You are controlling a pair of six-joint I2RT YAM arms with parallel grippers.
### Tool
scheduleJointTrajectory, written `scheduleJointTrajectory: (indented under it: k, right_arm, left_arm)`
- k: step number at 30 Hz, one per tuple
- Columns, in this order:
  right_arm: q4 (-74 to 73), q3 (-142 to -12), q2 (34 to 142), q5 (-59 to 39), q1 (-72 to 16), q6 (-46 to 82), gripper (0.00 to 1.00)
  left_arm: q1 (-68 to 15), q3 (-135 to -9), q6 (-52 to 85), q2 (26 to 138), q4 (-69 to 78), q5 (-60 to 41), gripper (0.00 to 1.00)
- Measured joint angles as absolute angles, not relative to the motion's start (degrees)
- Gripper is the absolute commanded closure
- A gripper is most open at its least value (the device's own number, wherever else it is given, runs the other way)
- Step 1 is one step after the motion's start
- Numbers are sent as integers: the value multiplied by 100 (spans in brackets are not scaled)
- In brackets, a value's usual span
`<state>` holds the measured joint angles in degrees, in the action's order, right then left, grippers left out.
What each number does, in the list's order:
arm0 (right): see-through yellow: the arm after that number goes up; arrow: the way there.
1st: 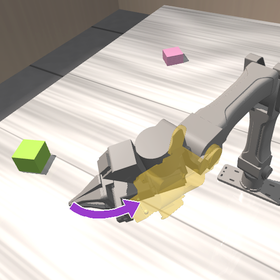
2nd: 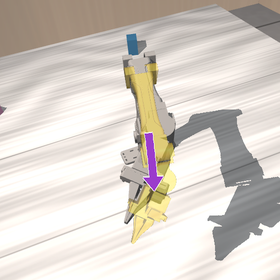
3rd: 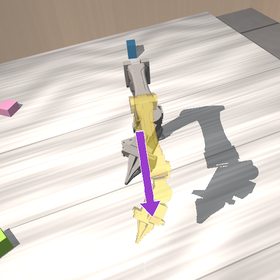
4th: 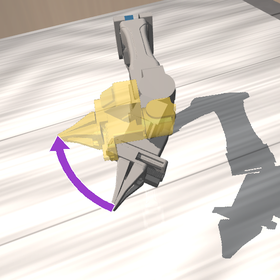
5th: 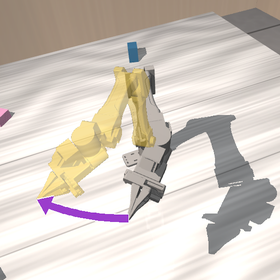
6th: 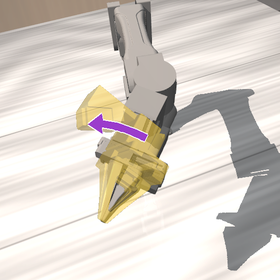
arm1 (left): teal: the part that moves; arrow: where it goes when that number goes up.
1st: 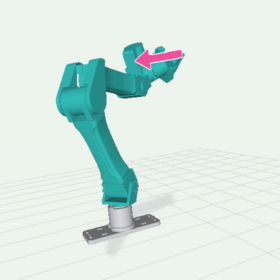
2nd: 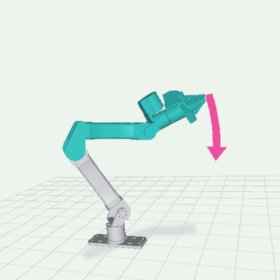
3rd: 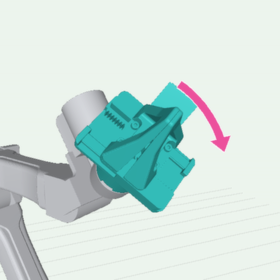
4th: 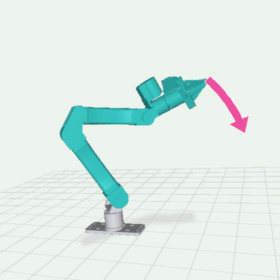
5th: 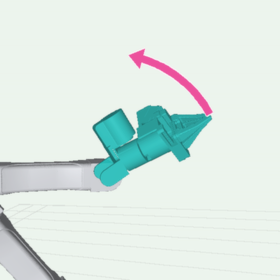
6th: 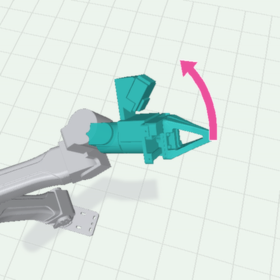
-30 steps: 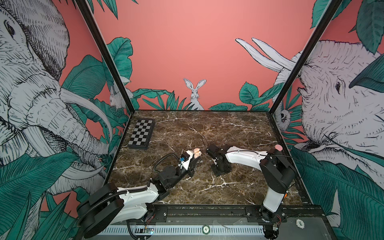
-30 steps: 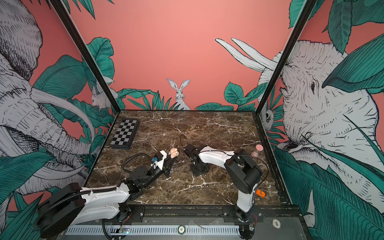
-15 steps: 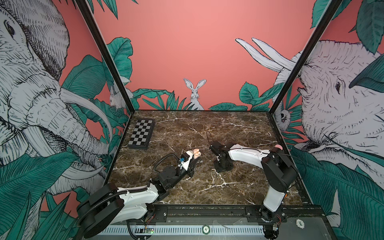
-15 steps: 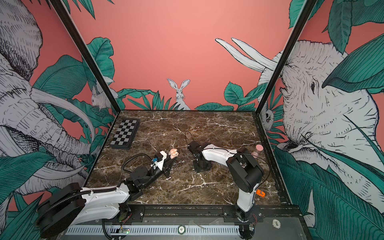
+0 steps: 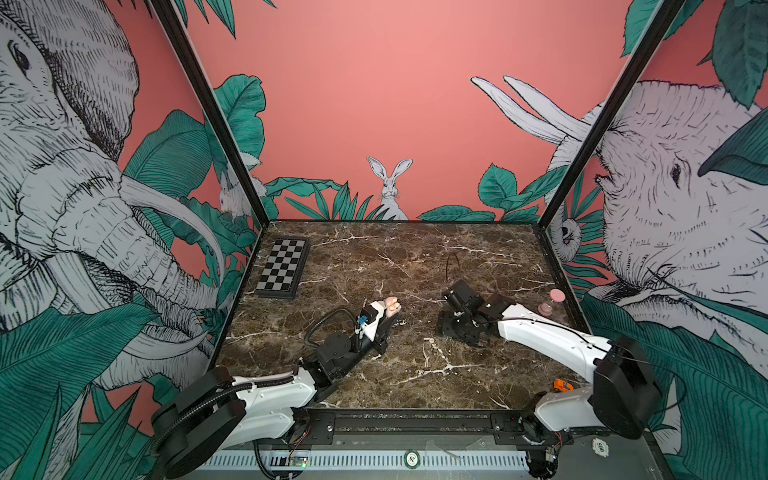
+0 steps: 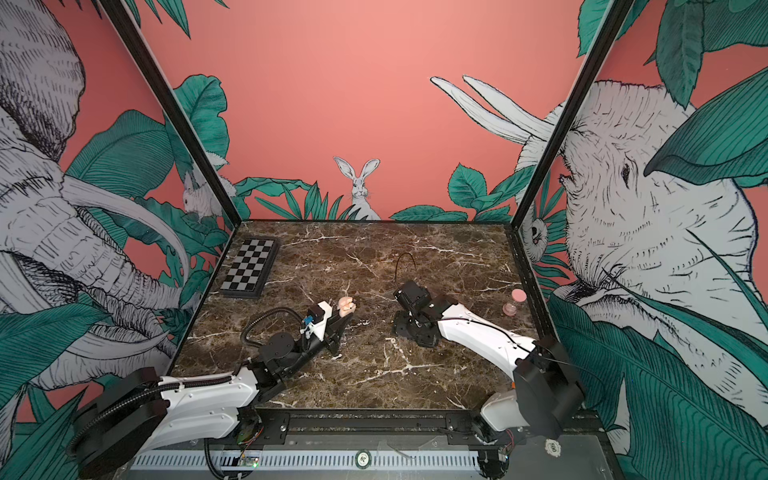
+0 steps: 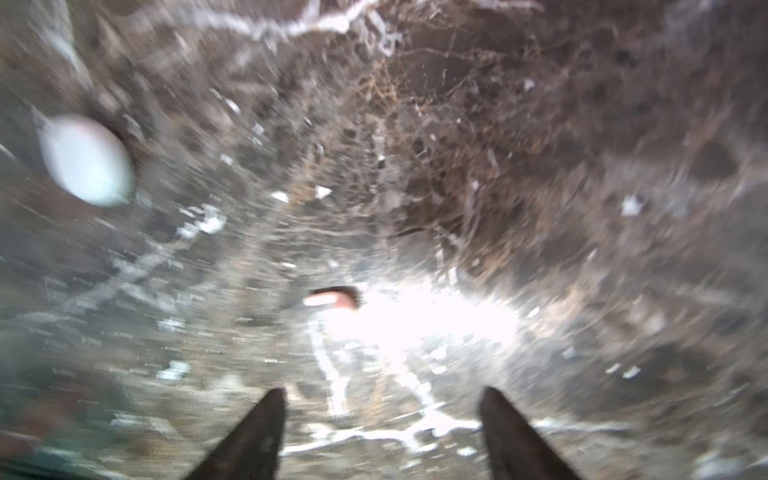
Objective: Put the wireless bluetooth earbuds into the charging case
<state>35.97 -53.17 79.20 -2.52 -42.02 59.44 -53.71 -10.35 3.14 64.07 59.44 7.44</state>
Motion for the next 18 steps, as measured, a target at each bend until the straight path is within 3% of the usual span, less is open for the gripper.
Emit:
scheduleJointTrajectory:
  k: [7, 18]
  right_arm:
    - [3450, -5190, 7793, -148, -4351, 8090, 19]
    - [3063, -5159, 8458, -54, -4493, 9819, 38]
  left_arm:
    - [-5371, -1035, 360, 6243, 5741, 742, 100]
    - [-5371, -1046, 408, 5822, 5332, 740, 100]
